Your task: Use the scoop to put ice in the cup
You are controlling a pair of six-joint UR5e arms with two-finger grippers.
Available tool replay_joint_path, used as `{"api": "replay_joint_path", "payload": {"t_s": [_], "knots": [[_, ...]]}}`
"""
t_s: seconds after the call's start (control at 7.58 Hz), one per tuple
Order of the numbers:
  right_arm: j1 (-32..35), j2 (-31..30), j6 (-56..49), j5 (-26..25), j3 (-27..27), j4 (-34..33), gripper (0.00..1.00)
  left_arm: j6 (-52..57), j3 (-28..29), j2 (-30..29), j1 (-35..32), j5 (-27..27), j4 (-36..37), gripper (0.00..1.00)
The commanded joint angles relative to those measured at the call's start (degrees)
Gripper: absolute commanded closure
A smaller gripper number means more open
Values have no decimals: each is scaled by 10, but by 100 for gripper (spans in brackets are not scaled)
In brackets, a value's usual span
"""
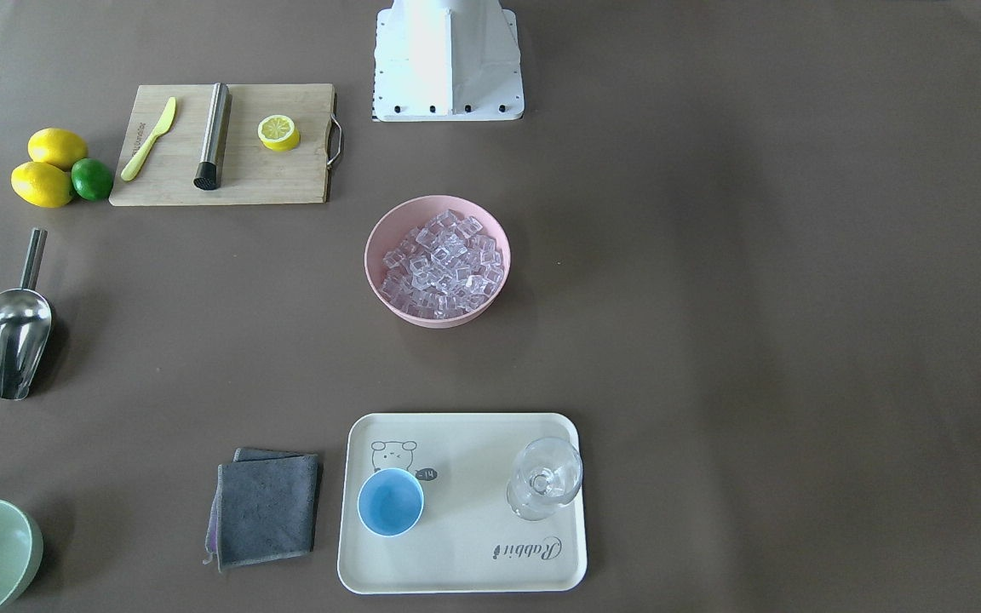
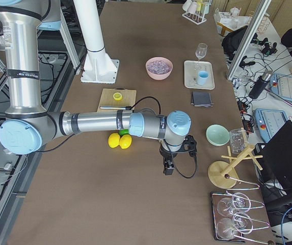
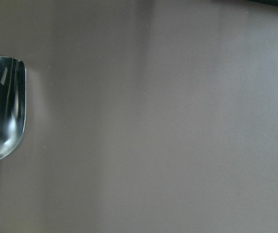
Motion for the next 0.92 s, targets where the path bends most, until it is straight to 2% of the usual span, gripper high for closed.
{"api": "replay_joint_path", "payload": {"t_s": [0.0,0.53,0.79], "knots": [[2,-4,0,2,3,2,0,0,-4,0,0,0,1,2],[9,-5,-6,-1,6,9,0,-7,-4,-8,24,0,4,2],[17,-5,-1,-1,4,9,0,-7,-39,-12,48,-2,1,2]]}}
